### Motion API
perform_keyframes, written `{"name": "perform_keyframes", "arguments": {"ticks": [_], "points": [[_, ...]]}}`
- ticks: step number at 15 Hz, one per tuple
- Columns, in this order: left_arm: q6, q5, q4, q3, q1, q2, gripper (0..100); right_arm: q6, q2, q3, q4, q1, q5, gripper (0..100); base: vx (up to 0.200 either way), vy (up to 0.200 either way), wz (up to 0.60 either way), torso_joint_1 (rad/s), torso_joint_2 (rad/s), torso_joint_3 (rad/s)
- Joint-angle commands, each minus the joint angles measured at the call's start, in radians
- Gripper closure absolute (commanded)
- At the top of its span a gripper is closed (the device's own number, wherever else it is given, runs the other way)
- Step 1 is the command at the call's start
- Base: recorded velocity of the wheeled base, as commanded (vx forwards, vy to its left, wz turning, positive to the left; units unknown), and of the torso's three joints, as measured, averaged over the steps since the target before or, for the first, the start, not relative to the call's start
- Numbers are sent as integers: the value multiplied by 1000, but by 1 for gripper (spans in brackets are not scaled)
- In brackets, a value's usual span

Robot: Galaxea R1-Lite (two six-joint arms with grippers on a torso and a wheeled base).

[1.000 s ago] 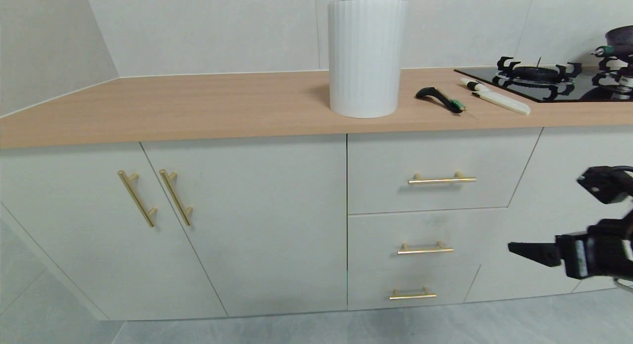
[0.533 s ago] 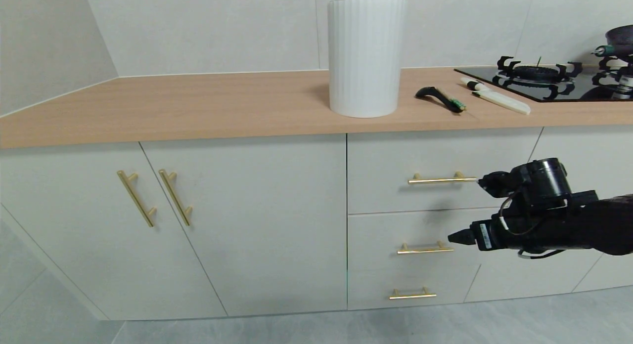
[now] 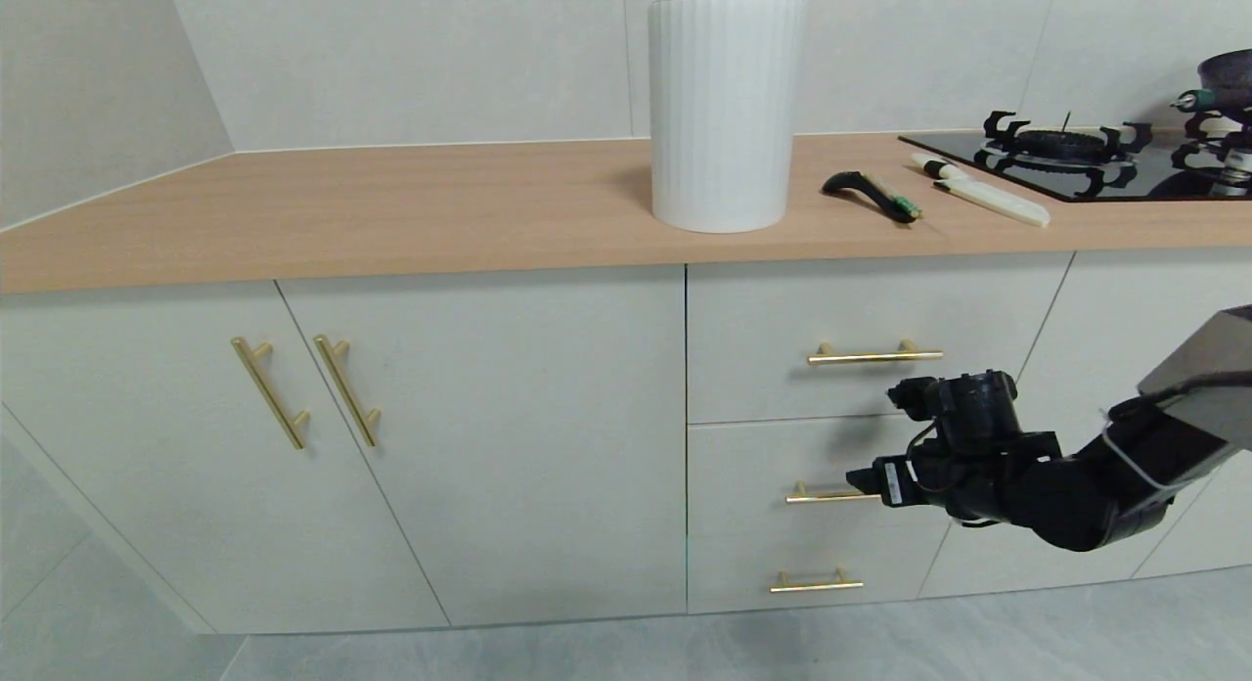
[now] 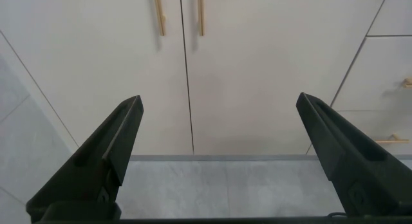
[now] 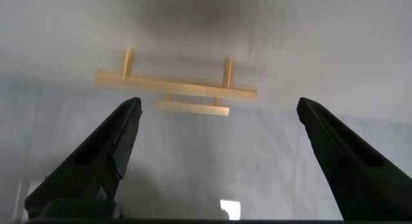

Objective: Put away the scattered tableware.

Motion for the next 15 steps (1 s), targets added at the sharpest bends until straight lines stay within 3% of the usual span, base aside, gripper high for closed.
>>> {"name": "perform_keyframes", "arguments": {"ticks": [1,4,15], "points": [[0,0,0,0,0,1,0,11,110,0,-91,7,-42,0,0,0,0,0,0,0],[0,0,0,0,0,1,0,11,171,-9,-183,15,-62,0,0,0,0,0,0,0],[0,0,0,0,0,1,0,5,200,2,-189,20,-85,0,0,0,0,0,0,0]]}}
